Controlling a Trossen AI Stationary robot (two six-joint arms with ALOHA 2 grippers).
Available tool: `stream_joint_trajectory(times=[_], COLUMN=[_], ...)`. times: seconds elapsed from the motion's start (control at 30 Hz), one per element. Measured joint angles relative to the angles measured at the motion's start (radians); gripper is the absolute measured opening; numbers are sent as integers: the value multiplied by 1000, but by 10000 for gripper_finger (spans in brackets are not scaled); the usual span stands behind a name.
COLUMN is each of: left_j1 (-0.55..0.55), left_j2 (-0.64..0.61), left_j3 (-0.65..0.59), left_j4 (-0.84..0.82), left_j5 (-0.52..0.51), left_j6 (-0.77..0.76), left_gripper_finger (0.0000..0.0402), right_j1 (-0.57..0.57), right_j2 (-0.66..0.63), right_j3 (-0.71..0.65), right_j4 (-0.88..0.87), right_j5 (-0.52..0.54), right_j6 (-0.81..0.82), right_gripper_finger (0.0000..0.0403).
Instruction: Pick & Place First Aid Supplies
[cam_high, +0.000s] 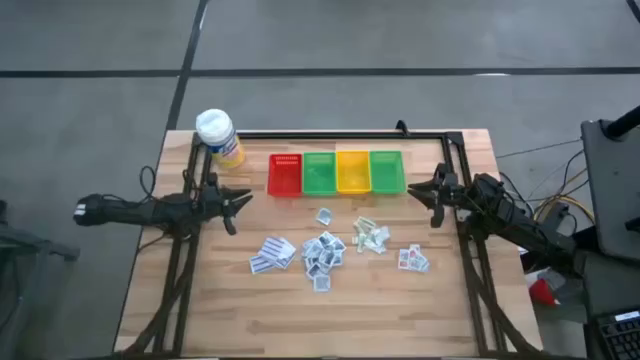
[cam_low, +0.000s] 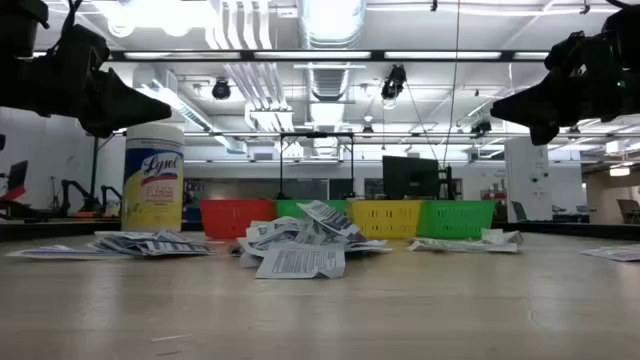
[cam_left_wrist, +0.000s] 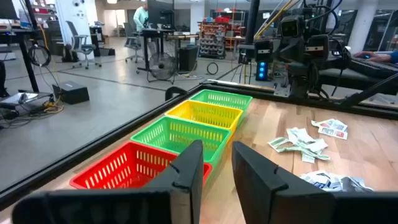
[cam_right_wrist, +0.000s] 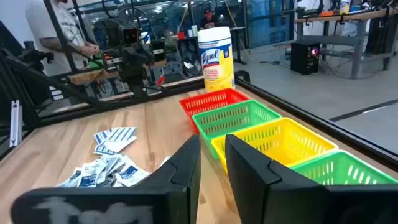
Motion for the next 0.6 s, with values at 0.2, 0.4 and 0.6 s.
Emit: stream_joint_trajectory(times=[0.2, 0.4, 0.6], left_j1=[0, 0, 0], left_j2=[0, 0, 0], left_j3=[0, 0, 0], left_j4=[0, 0, 0], left_j5=[0, 0, 0], left_j6=[0, 0, 0], left_gripper_finger=[83, 83, 83], right_j1=[0, 0, 0], right_j2=[0, 0, 0], right_j3=[0, 0, 0], right_j4=[0, 0, 0], right_j5=[0, 0, 0], right_j6=[-1, -1, 0], right_gripper_finger=[85, 84, 71])
